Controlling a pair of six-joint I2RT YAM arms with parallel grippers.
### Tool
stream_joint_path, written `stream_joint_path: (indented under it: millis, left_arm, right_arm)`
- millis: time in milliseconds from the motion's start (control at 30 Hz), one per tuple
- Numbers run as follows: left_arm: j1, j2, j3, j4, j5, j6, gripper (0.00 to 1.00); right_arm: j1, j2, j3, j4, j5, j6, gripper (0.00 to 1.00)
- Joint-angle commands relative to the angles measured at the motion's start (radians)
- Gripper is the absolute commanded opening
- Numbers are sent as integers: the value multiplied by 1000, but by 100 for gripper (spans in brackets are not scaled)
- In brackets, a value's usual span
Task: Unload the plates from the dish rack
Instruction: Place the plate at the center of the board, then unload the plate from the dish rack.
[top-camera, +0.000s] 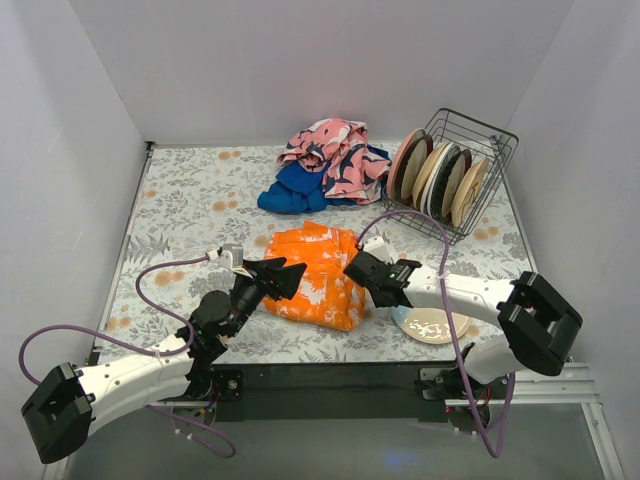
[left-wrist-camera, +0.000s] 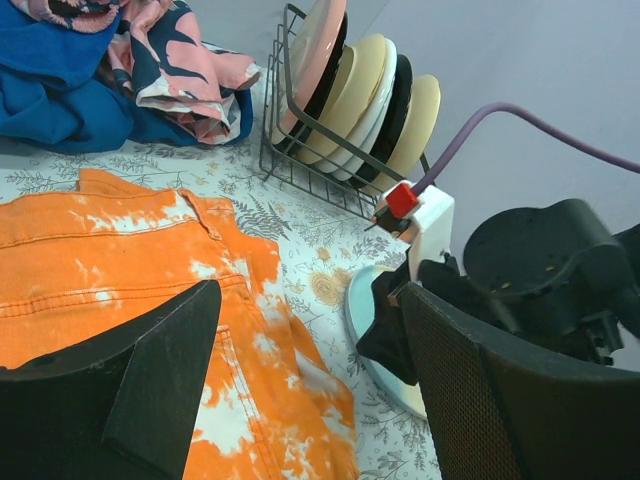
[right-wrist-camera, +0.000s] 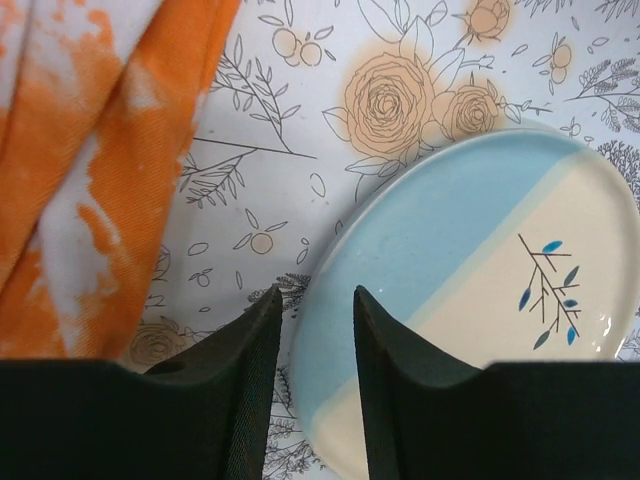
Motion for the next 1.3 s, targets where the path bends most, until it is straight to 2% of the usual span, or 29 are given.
stream_joint_path:
  millis: [0,33,100,133,300,333,367,433,600,733,900,933,1000,1267]
  left_arm:
    - [-3,6,5,13,3,15,73]
    - [-5,10,6,13,4,15,73]
    - [-5,16,12,5,3,15,76]
    - [-5,22,16,4,0,15,77]
    - [-5,30,25,-7,7,12,80]
    - [-3,27,25,-6,13,11,80]
    - [-5,27,25,-4,30,11,80]
    - [-5,27,25,7,52,9,80]
    - [-5,44,32,21,107,14,80]
    - [-5,56,29,36,129,12,80]
    - [-3,65,34,47,158,8,79]
    - [-5,65,36,48,164,8,79]
    - [-5,67,34,50,165,6,78]
    - [-3,70,32,56,168,5,77]
  right_arm:
    - [-6,-99,54,13,-27,-33,42]
    - [-18,-113,62,11,-23,-36,44]
    - [-43,-153,92,11,-20,-50,55]
    - [-78,-165,104,11,-20,-53,64]
    - [-221,-249,176,27,-40,-96,68]
    - [-280,-259,198,45,-49,-103,84]
    - [-311,-278,210,57,-65,-119,92]
    - [-400,-291,250,73,-73,-136,96]
    - [-609,-289,318,136,-146,-137,96]
    - [-785,-246,370,156,-237,-133,86]
    - [-880,-170,430,174,-332,-137,72]
    - [-899,-161,433,179,-342,-134,65]
    - [-923,-128,437,194,-370,-137,61]
    - [-1009,-26,436,260,-497,-197,54]
